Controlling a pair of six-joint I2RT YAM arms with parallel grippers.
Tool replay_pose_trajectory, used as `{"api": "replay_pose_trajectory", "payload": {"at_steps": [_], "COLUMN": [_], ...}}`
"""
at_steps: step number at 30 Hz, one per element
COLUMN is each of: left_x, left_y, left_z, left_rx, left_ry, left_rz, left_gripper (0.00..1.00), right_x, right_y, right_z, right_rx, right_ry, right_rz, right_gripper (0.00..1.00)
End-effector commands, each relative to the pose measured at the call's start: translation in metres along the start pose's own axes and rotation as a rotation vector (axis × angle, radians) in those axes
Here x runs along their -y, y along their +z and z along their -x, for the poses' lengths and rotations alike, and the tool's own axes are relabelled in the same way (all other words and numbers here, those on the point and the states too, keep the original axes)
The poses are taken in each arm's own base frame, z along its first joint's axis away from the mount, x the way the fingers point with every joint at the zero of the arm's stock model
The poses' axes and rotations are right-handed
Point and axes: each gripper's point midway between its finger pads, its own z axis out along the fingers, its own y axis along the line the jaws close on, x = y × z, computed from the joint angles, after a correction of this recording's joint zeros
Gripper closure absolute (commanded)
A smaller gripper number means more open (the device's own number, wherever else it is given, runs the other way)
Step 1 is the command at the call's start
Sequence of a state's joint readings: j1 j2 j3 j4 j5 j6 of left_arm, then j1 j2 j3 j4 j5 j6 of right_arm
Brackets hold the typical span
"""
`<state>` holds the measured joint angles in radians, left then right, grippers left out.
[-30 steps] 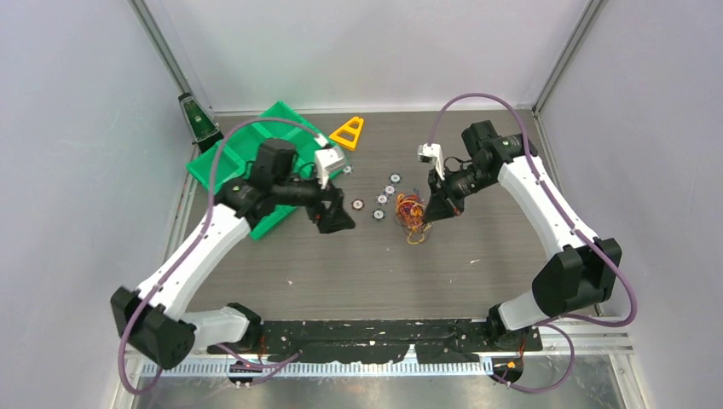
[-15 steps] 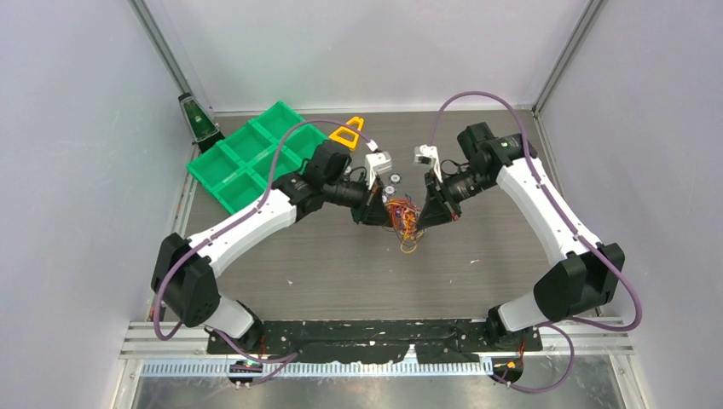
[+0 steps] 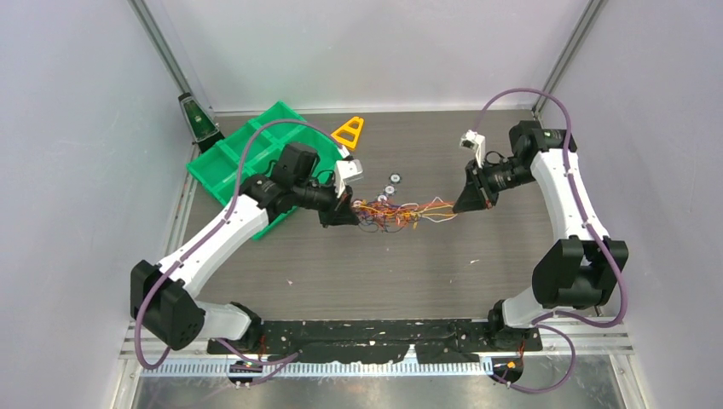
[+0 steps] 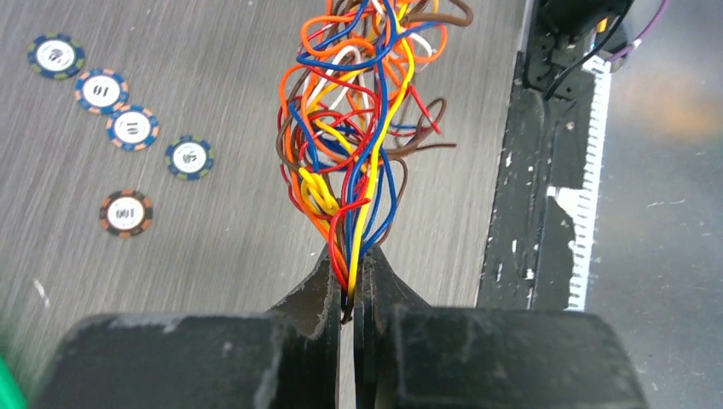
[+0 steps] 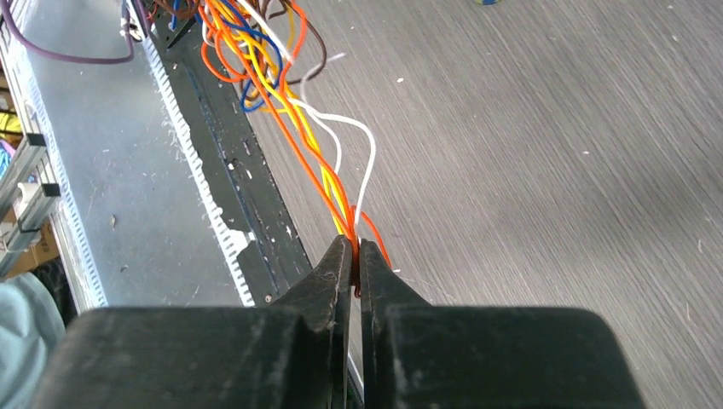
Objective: Untangle the cables
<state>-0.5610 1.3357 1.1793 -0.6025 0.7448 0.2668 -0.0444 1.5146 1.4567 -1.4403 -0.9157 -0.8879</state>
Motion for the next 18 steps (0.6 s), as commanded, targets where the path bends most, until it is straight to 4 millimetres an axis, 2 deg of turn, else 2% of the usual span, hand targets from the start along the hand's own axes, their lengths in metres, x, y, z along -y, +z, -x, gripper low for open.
{"api": "replay_pose_trajectory", "payload": {"at_steps": [1, 12, 18], "left_x": [-0.017, -0.045, -0.04], "left_y": [-0.034, -0.065, -0.068], "left_z": [-0.048, -0.094, -0.093], "left_rx": [-0.145, -0.249, -0.237], "left_ry": [-0.072, -0.116, -0.119], "left_rz": [0.098, 0.216, 0.199], "left_gripper": [1.0, 1.0, 1.0], "right_x": [0.044, 0.095, 0.106], "right_y": [-0.039, -0.08, -0.076], "right_z": [-0.016, -0.042, -0.059], "right_rx": [-0.055, -0.073, -0.115], "right_ry": [-0.016, 0.05, 0.099], "right_rz": [-0.238, -0.466, -0.461], "right_gripper": [0.95, 0.95, 0.94]}}
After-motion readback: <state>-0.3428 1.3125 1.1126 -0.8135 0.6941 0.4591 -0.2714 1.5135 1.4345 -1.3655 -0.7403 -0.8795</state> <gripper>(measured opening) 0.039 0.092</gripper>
